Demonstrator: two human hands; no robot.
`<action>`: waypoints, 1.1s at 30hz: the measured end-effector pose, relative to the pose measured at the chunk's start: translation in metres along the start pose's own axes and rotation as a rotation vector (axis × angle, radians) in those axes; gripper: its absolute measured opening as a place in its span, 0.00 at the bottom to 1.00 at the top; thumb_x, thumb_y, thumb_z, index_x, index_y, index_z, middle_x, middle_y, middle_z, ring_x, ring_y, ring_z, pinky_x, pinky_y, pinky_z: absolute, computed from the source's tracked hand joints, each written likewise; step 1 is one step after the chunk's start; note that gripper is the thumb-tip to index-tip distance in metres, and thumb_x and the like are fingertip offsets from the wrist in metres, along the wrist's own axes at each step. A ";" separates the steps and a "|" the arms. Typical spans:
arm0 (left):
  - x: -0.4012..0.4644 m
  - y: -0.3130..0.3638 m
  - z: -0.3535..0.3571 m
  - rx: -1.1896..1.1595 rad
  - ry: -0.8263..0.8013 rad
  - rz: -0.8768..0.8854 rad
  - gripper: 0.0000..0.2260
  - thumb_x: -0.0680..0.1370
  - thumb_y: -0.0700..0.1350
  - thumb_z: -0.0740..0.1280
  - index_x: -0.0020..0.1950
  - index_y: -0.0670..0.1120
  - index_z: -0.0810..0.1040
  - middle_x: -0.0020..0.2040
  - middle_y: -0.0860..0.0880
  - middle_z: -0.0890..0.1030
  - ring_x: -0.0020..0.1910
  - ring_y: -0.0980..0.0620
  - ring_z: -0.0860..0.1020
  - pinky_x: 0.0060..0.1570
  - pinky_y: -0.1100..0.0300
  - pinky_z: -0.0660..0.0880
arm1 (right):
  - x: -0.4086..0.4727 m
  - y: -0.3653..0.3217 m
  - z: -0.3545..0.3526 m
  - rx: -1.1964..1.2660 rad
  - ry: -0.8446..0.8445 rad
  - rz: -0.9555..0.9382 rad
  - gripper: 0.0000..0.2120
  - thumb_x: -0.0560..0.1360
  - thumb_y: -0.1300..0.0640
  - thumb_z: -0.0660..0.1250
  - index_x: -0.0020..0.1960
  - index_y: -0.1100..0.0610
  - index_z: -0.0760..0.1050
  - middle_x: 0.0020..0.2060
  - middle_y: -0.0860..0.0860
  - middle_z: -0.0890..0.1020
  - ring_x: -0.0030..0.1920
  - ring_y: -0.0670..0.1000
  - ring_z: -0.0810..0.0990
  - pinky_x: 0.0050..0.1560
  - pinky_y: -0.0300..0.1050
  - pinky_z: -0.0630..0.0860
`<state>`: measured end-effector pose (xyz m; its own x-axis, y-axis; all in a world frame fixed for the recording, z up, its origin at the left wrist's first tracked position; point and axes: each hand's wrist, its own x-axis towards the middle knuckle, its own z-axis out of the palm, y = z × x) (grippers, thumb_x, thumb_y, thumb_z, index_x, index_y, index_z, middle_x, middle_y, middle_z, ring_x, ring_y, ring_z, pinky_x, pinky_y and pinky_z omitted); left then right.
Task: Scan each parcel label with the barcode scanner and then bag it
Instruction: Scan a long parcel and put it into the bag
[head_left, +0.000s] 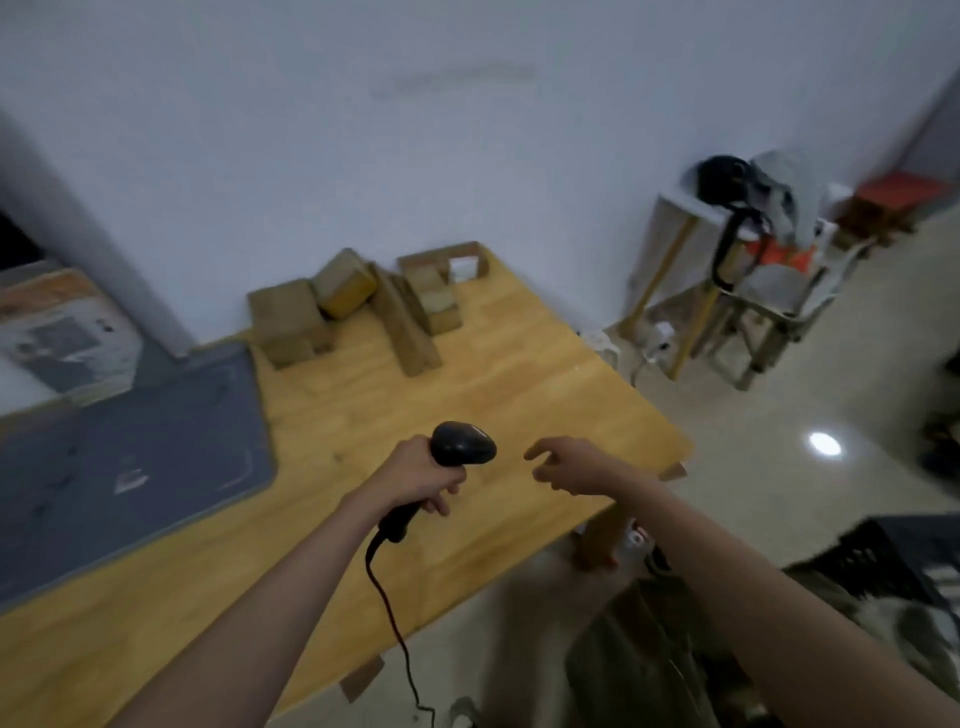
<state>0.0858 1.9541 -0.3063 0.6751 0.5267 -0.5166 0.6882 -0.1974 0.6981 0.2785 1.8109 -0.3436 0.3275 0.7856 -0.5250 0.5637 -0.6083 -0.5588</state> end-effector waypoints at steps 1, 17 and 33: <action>-0.001 -0.007 -0.014 -0.020 0.028 -0.014 0.04 0.74 0.40 0.69 0.43 0.40 0.81 0.38 0.46 0.84 0.35 0.45 0.85 0.36 0.57 0.80 | 0.010 -0.014 -0.001 -0.020 -0.004 -0.018 0.18 0.82 0.54 0.63 0.71 0.53 0.71 0.61 0.56 0.79 0.51 0.50 0.79 0.44 0.44 0.74; 0.066 -0.044 -0.106 -0.250 0.219 -0.169 0.08 0.74 0.40 0.70 0.51 0.40 0.81 0.43 0.43 0.85 0.36 0.43 0.85 0.37 0.56 0.80 | 0.145 -0.096 -0.037 -0.112 -0.095 -0.112 0.16 0.81 0.53 0.64 0.69 0.52 0.74 0.53 0.54 0.78 0.49 0.54 0.80 0.35 0.40 0.73; 0.259 -0.015 -0.141 -0.429 0.434 -0.331 0.08 0.72 0.41 0.73 0.50 0.42 0.83 0.46 0.44 0.85 0.43 0.48 0.84 0.39 0.56 0.81 | 0.344 -0.087 -0.105 0.006 -0.182 -0.052 0.19 0.81 0.58 0.62 0.71 0.59 0.72 0.59 0.58 0.80 0.54 0.57 0.82 0.52 0.50 0.82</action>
<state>0.2130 2.2101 -0.3801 0.2190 0.8035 -0.5536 0.6137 0.3276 0.7184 0.4216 2.1456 -0.4082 0.1551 0.7831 -0.6022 0.5717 -0.5683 -0.5918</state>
